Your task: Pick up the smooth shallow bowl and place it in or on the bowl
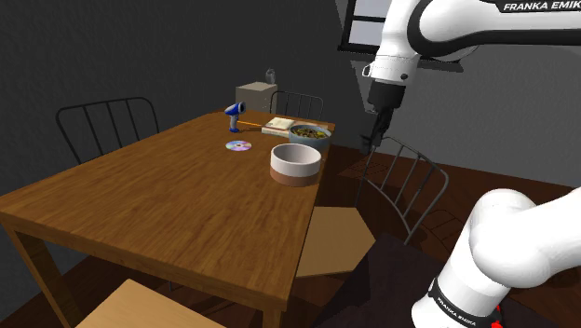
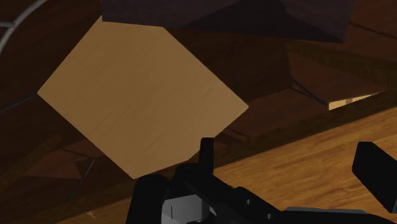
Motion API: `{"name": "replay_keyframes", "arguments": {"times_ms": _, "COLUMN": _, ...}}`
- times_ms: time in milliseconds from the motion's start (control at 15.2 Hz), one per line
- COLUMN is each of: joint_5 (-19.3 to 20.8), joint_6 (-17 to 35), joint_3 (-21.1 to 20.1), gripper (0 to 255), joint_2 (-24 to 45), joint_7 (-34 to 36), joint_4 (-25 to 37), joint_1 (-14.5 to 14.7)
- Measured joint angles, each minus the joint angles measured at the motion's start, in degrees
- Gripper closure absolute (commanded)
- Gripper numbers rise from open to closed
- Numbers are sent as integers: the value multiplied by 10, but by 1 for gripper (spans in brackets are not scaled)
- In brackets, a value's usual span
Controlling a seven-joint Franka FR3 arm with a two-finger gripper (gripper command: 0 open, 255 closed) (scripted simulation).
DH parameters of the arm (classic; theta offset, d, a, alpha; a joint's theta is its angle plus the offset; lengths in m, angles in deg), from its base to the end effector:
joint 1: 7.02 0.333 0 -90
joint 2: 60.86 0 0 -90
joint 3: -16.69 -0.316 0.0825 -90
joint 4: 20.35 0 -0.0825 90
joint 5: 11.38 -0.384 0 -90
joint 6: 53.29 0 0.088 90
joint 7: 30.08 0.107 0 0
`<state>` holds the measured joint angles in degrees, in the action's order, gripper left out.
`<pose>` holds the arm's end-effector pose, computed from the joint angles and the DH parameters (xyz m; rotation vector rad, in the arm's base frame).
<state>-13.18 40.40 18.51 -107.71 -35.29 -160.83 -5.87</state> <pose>0.3025 -0.0026 0.5604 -3.0842 -0.1346 -0.0051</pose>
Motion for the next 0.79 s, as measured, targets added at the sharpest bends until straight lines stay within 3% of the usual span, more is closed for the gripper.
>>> {"name": "replay_keyframes", "arguments": {"times_ms": 198, "joint_5": -3, "joint_6": 16, "joint_3": -5, "gripper": 0, "joint_2": 28, "joint_7": 6, "joint_4": 9, "joint_1": 2}}
{"name": "replay_keyframes", "arguments": {"times_ms": 792, "joint_5": -15, "joint_6": 104, "joint_3": -30, "gripper": 0, "joint_2": 239, "joint_7": 40, "joint_4": 118, "joint_1": 11}}
